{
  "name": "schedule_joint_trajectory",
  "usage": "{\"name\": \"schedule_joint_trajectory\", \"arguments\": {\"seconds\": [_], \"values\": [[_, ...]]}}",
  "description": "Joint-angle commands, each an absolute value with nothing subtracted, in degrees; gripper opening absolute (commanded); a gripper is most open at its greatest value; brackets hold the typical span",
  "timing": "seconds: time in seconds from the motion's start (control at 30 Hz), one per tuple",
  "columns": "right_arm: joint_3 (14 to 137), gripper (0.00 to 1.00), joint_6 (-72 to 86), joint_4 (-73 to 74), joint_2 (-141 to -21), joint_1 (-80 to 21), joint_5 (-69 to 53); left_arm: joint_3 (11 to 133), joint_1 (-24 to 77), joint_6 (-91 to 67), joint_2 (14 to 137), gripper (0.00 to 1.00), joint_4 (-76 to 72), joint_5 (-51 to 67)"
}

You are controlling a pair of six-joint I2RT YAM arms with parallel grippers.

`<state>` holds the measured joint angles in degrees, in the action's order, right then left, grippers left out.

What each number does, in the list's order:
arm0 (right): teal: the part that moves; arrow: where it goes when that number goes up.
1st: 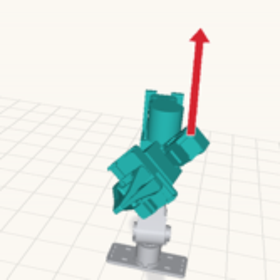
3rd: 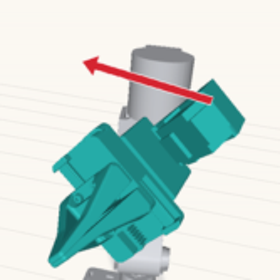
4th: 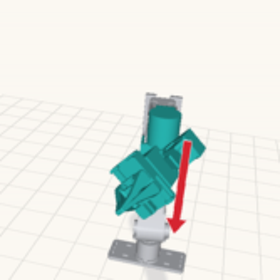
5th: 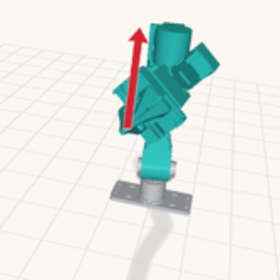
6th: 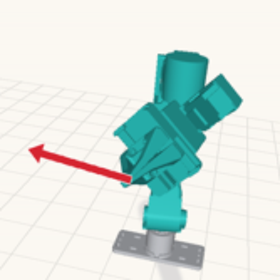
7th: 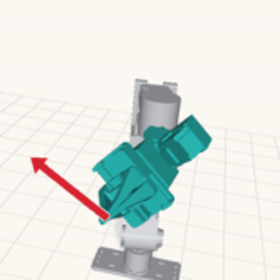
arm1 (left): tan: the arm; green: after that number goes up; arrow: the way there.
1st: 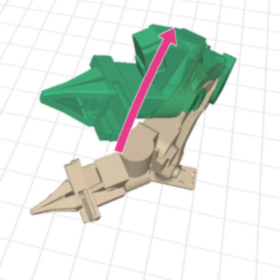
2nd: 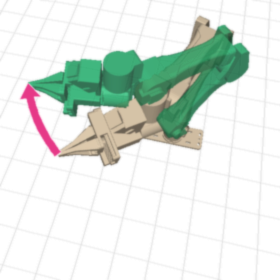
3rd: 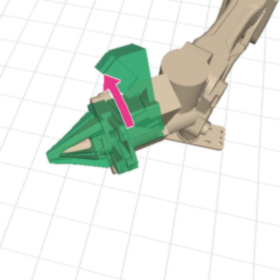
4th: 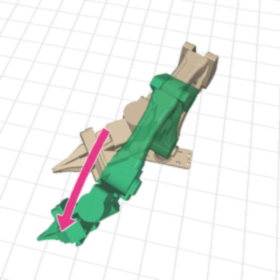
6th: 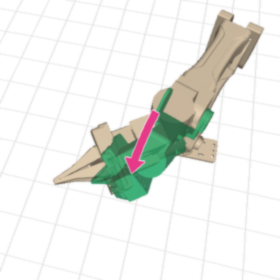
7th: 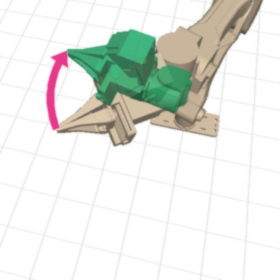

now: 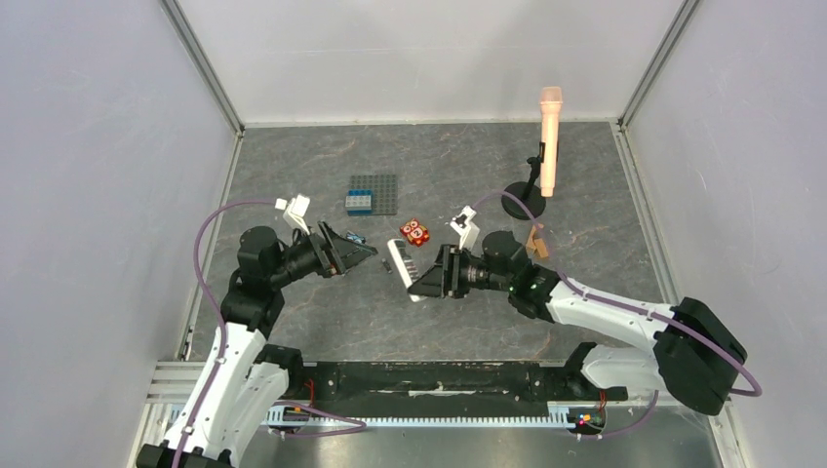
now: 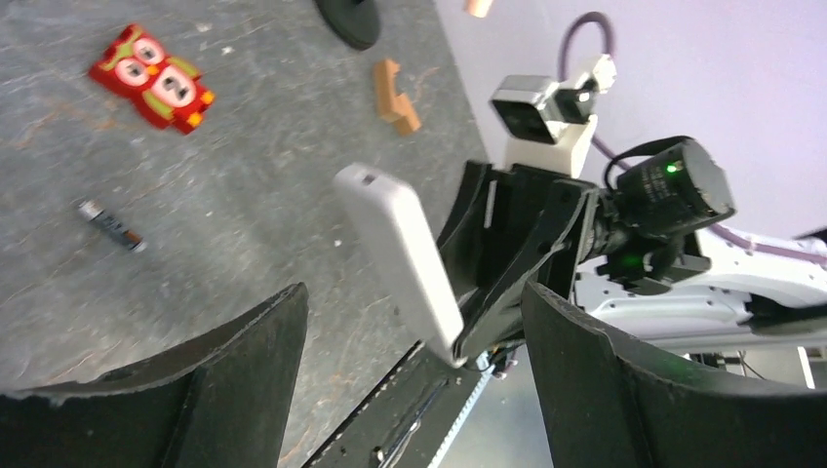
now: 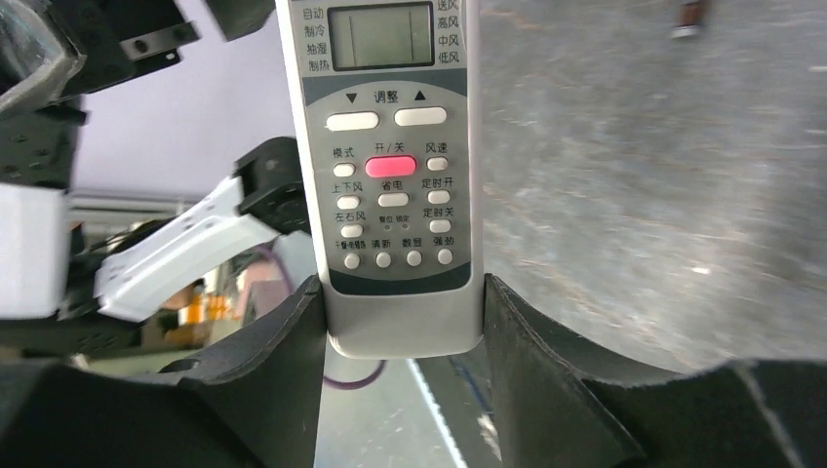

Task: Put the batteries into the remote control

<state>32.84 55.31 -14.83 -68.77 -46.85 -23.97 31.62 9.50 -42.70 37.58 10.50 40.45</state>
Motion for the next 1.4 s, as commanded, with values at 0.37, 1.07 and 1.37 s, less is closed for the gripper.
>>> {"name": "schedule_joint_trajectory", "arguments": {"seconds": [0.37,1.07,1.37], "values": [[39.17,0.28,75.81,-42.11,-75.54,-54.83,-29.44,29.88,11.69,-48.3,36.05,0.88,-1.33,46.7],[40.31,0.43,81.25,-46.17,-79.89,-55.46,-29.43,25.13,12.13,-66.38,39.39,0.04,-16.69,45.89],[45.15,0.93,62.58,-28.06,-75.08,-56.11,-19.88,32.3,12.13,-56.04,38.61,0.02,12.36,31.26]]}}
